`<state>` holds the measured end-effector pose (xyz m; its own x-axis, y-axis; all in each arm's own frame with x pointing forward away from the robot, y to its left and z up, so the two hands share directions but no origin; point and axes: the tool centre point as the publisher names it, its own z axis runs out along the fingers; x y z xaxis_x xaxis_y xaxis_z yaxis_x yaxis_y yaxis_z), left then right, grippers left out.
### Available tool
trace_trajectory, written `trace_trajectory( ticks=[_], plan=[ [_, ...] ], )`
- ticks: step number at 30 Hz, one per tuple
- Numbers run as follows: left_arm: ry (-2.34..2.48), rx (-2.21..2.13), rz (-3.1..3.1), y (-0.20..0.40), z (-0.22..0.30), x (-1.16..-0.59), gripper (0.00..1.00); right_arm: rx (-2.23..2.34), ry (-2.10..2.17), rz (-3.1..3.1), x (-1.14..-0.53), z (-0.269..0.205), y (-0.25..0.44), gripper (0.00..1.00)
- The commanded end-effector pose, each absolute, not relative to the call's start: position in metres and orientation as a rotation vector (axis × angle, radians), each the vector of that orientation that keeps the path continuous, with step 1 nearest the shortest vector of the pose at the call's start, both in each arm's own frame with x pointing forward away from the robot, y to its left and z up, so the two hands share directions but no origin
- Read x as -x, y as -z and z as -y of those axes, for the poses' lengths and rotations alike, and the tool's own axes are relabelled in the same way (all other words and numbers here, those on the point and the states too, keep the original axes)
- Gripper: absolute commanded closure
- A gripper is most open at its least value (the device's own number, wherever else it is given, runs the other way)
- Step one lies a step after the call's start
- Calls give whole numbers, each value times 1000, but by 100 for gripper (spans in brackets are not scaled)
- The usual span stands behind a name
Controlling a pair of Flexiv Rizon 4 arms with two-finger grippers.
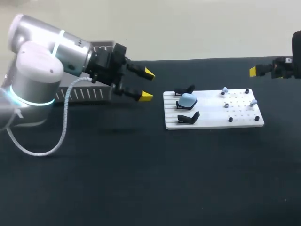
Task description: Pick up each earbud case from the left stands, insert the matching earbuds, close the lid, and place the case in the box.
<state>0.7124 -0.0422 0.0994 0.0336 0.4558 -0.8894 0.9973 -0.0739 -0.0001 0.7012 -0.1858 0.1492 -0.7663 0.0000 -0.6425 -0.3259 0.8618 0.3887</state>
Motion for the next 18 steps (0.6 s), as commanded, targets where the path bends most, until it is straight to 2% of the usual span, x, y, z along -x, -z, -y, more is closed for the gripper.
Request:
trace_trajectory(
  ticks=[1, 18],
  plan=[
    [989, -1615, -1516, -90, 53, -709, 0, 235, -643, -2372, -701, 186, -150, 0],
    [1017, -1619, -1551, -64, 79, -703, 0, 235, -643, -2372, -701, 186, -150, 0]
  ],
)
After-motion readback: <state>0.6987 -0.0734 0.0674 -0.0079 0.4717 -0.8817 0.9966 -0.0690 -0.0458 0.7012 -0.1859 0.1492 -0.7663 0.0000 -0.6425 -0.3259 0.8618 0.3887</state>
